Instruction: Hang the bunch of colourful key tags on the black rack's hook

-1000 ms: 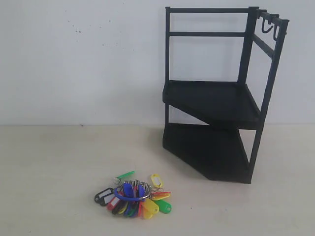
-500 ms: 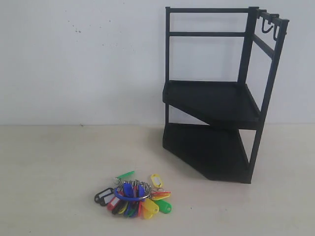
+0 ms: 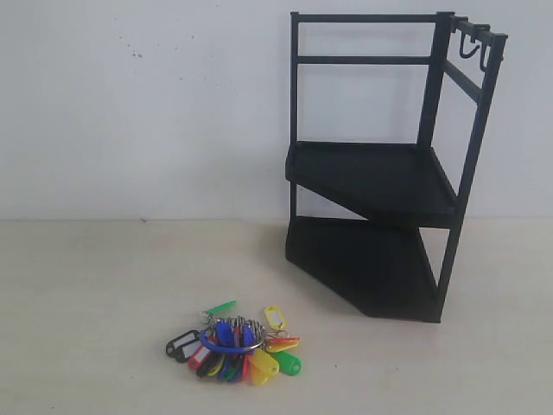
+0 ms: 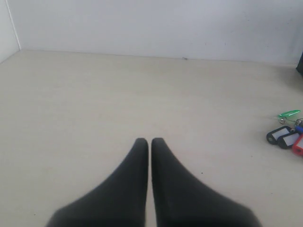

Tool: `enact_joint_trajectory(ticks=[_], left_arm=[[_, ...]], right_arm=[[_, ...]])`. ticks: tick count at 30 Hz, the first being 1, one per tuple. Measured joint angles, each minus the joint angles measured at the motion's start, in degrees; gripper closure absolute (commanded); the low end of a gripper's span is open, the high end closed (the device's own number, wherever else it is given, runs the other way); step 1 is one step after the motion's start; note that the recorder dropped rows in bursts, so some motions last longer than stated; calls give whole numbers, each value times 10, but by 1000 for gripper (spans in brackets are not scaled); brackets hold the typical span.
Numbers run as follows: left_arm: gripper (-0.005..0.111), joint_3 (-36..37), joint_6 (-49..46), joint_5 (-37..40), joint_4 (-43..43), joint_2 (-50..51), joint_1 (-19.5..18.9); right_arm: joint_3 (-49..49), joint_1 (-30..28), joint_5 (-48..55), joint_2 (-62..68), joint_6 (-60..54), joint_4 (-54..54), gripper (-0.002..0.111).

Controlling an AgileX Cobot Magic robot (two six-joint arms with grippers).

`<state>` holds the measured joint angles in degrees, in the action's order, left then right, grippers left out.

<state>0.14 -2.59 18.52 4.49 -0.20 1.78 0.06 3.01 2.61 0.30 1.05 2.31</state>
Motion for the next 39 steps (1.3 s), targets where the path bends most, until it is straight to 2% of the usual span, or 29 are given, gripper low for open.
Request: enact_joint_trajectory(ticks=[6, 9, 12, 14, 19, 22, 24, 29, 39], left_arm=[[102, 0, 0, 0, 0, 0, 0], [102, 0, 0, 0, 0, 0, 0], [102, 0, 0, 0, 0, 0, 0], [102, 0, 0, 0, 0, 0, 0], [102, 0, 0, 0, 0, 0, 0], [102, 0, 0, 0, 0, 0, 0], [102, 0, 0, 0, 0, 0, 0], [102, 0, 0, 0, 0, 0, 0], [102, 0, 0, 0, 0, 0, 0]], right_arm=[[0, 0, -215, 0, 0, 2, 109], [-6, 0, -274, -1, 0, 21, 109], [-61, 0, -195, -1, -11, 32, 109], [-118, 0, -99, 14, -33, 32, 109], [-265, 0, 221, 126, -76, 31, 109], [-306, 0, 341, 197, -81, 30, 109], [-313, 0, 369, 227, -81, 30, 109], [-316, 0, 355, 271, -81, 30, 109], [-318, 0, 319, 276, -83, 45, 109]])
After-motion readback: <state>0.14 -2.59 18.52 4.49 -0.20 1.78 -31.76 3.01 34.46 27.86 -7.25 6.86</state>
